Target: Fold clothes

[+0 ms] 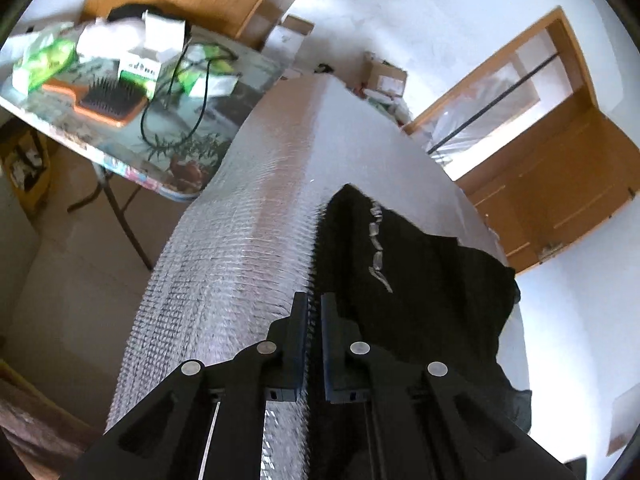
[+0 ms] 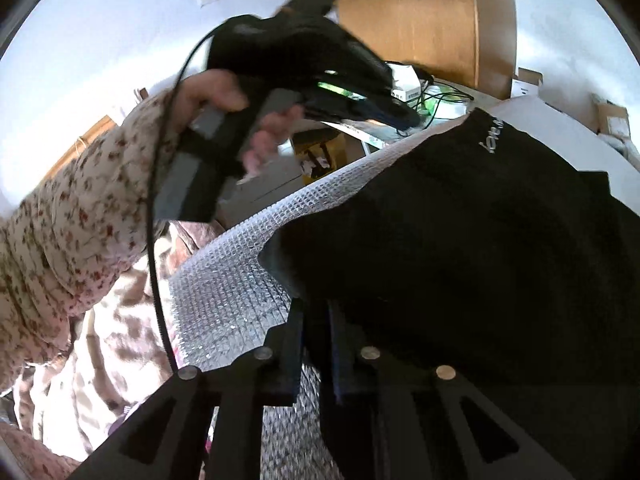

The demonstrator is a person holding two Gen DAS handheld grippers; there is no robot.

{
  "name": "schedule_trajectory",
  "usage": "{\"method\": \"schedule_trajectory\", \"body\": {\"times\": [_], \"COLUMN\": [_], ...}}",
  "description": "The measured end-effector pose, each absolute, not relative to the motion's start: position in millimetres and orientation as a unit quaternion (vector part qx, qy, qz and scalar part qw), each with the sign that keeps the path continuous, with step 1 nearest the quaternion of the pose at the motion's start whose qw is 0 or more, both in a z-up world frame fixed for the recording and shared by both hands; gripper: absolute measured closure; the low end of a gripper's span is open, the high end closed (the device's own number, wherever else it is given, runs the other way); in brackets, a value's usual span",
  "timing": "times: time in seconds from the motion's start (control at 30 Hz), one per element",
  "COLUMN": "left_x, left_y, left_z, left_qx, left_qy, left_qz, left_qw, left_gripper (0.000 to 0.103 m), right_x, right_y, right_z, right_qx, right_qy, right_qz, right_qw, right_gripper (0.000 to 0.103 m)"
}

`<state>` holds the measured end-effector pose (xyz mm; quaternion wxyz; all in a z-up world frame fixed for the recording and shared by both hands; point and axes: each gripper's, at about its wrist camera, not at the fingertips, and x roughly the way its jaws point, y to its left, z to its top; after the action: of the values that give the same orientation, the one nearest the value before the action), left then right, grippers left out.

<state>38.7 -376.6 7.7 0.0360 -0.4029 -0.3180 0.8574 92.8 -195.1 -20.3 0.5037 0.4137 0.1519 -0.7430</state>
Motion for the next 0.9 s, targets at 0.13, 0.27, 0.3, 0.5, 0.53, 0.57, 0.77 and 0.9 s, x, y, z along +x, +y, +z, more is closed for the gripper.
{"method": "schedule_trajectory", "body": {"times": [0.13,0.27,0.3,0.5,0.53,0.57,0.77,0.9], "left_x": [62,82,83,80,77,75,63,48], "left_y": [-351,-316,-307,-237,-227,-219,-190,-186], "left_z": [45,74,77,83,85,87,135,153], "left_qx": [-0.372,-0.327,-0.324,-0.34,-0.342,-0.342,-0.301,-0.29], "left_qy": [-0.276,-0.266,-0.267,-0.264,-0.271,-0.277,-0.264,-0.253], "left_qz": [0.885,0.901,0.901,0.885,0.879,0.874,0.888,0.902], "left_qw": [0.048,0.104,0.111,0.179,0.191,0.204,0.227,0.197], "left_gripper": [0.087,0.081,0.081,0.081,0.081,0.081,0.081,0.077], "right_x": [86,82,80,55,50,44,13,-6], "right_y": [-168,-127,-115,-33,-17,1,82,101], "right_z": [-5,14,18,57,64,71,98,105], "right_qx": [0.407,0.404,0.404,0.39,0.385,0.38,0.364,0.354], "right_qy": [0.117,0.071,0.059,0.002,-0.002,-0.007,-0.049,-0.04], "right_qz": [-0.759,-0.78,-0.785,-0.83,-0.841,-0.853,-0.894,-0.906], "right_qw": [0.494,0.472,0.466,0.398,0.38,0.357,0.258,0.23], "right_gripper": [0.091,0.091,0.091,0.091,0.091,0.091,0.089,0.086]}}
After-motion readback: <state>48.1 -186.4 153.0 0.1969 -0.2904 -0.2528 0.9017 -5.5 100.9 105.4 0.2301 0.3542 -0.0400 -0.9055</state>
